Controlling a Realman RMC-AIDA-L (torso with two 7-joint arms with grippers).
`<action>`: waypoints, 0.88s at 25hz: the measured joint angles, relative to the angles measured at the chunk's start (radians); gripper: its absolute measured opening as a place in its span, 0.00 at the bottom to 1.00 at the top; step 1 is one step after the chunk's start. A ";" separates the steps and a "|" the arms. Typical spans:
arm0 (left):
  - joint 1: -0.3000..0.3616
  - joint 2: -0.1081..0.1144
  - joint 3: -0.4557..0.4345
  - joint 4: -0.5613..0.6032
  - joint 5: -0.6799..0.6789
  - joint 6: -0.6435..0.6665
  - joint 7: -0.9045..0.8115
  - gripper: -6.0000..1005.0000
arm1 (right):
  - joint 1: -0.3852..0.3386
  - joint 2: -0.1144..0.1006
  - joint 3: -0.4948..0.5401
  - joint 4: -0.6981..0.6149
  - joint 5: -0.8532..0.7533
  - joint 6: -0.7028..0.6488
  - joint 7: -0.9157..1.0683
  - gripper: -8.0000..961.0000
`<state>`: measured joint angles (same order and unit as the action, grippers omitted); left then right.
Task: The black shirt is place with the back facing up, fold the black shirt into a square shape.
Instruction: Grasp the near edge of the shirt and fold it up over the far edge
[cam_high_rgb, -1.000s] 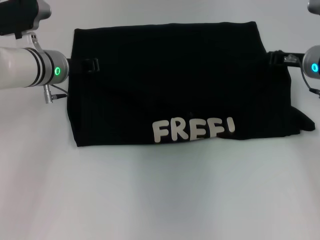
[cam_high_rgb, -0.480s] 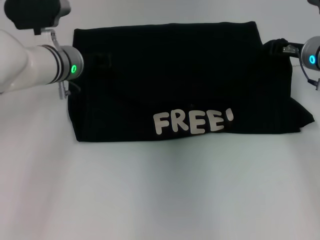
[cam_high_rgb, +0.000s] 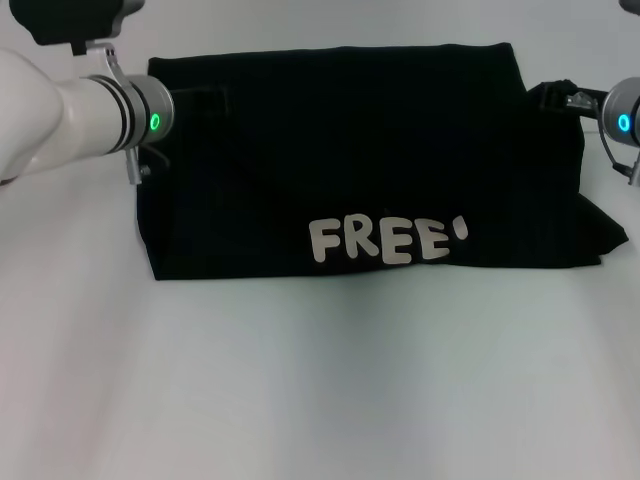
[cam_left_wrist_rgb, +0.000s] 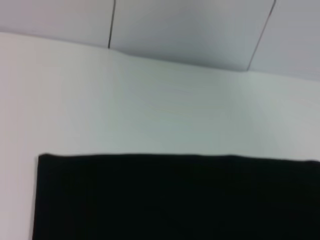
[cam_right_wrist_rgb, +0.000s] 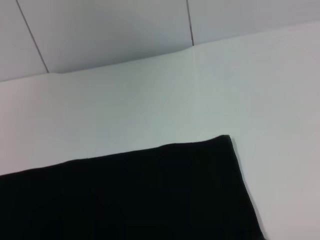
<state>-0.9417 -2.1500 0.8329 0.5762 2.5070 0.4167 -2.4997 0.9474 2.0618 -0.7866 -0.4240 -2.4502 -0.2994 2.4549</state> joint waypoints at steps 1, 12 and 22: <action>0.002 -0.001 0.007 0.011 -0.001 -0.004 0.000 0.04 | -0.002 0.000 0.000 0.000 0.000 -0.003 0.000 0.09; -0.021 0.012 0.107 -0.048 0.007 -0.081 0.014 0.04 | -0.002 0.001 -0.026 0.010 0.000 0.001 -0.001 0.10; -0.018 0.005 0.110 -0.061 0.008 -0.074 0.045 0.10 | 0.016 -0.008 -0.086 0.012 -0.003 -0.020 0.000 0.10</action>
<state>-0.9596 -2.1450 0.9429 0.5147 2.5151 0.3429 -2.4548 0.9630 2.0537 -0.8725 -0.4119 -2.4535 -0.3197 2.4544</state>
